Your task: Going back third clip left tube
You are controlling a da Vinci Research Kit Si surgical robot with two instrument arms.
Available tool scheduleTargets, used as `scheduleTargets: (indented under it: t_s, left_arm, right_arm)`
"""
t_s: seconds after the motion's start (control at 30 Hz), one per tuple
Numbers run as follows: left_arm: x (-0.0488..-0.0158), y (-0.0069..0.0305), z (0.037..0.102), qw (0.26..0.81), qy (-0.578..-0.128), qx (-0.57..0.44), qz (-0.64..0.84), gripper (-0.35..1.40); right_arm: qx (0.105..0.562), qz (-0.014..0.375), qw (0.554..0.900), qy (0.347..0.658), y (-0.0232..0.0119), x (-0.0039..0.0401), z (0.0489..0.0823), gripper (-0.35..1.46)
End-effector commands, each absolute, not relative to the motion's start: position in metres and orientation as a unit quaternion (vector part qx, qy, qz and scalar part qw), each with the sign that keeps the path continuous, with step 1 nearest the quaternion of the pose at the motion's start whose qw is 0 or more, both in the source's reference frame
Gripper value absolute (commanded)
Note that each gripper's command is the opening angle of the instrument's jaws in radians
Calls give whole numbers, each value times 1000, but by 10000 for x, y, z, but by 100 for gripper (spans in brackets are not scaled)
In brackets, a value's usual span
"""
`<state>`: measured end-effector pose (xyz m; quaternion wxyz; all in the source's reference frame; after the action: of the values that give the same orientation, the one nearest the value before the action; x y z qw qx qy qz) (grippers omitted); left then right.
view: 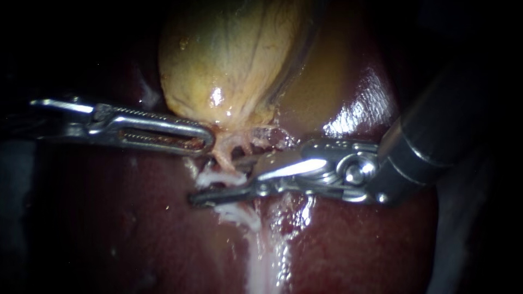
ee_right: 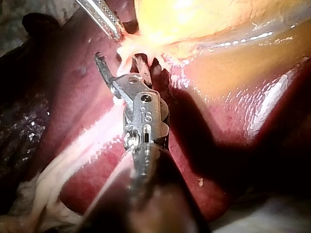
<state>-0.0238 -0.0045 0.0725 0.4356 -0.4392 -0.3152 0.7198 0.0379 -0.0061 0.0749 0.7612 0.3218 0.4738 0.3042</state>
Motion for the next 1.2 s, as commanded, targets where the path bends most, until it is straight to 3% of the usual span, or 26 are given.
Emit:
scheduleTargets:
  t_s: [0.03,0.47,0.67,0.93,1.2]
  left_arm:
    - [-238,-45,725,436,-315,-439,720,-35]
    - [-237,-45,725,436,-313,-439,720,-35]
    - [-236,-45,725,436,-314,-439,720,-35]
    - [-236,-44,727,437,-312,-439,720,-35]
    - [-237,-44,728,437,-312,-439,720,-35]
  right_arm:
    - [318,300,763,476,-61,377,749,50]
    - [317,279,768,482,-63,344,741,50]
    - [319,258,771,488,-64,313,721,50]
    - [299,216,782,503,-41,266,681,50]
    - [282,203,788,508,-20,230,663,50]
